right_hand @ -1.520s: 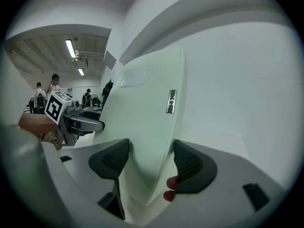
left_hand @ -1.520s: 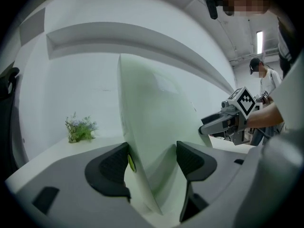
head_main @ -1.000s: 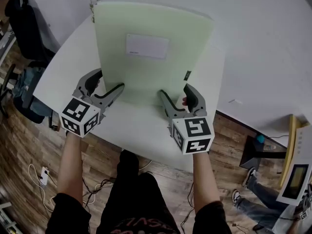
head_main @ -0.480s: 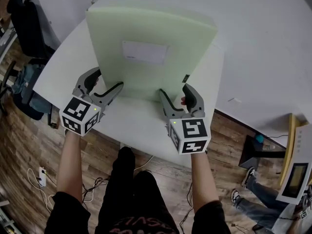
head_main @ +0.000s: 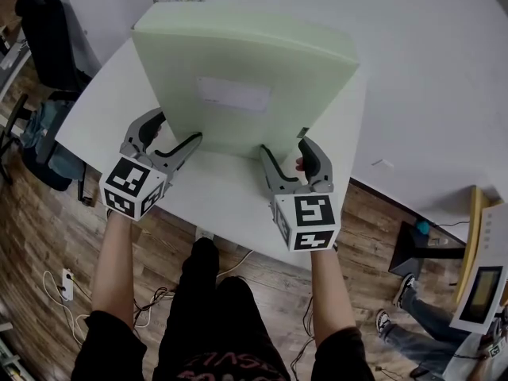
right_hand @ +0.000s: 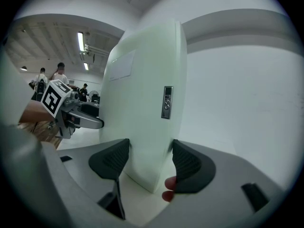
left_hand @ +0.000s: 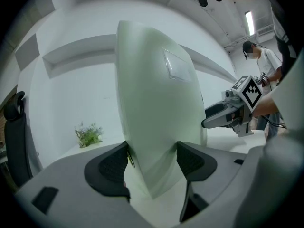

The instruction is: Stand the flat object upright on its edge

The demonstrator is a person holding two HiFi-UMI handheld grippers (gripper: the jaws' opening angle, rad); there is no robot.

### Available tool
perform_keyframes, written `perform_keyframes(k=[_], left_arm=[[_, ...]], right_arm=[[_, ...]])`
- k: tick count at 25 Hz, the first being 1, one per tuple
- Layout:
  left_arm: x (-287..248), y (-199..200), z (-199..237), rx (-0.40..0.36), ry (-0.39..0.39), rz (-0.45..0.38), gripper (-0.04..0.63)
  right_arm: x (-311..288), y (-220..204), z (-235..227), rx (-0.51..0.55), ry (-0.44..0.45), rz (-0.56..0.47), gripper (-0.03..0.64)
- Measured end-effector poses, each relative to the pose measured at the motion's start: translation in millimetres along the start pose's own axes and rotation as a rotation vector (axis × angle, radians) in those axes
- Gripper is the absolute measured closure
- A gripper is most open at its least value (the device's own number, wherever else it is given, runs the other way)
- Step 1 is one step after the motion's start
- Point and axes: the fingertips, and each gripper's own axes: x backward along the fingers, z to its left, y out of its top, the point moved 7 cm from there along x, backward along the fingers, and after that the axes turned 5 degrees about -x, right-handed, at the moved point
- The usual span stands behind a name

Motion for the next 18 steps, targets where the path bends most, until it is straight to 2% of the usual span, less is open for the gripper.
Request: perform_keyframes(k=[11, 18], left_arm=[[1.3, 1.3, -0.8, -0.005, 0.001, 0.015, 0.264], [6.9, 1.2, -0.6, -0.012, 0.020, 0.037, 0.264]], right_arm=[[0.9, 2.0, 3.8, 0.028, 0.000, 0.006, 0.328], [6.5, -1.4, 2.9, -0.007, -0.023, -0.007, 0.328]])
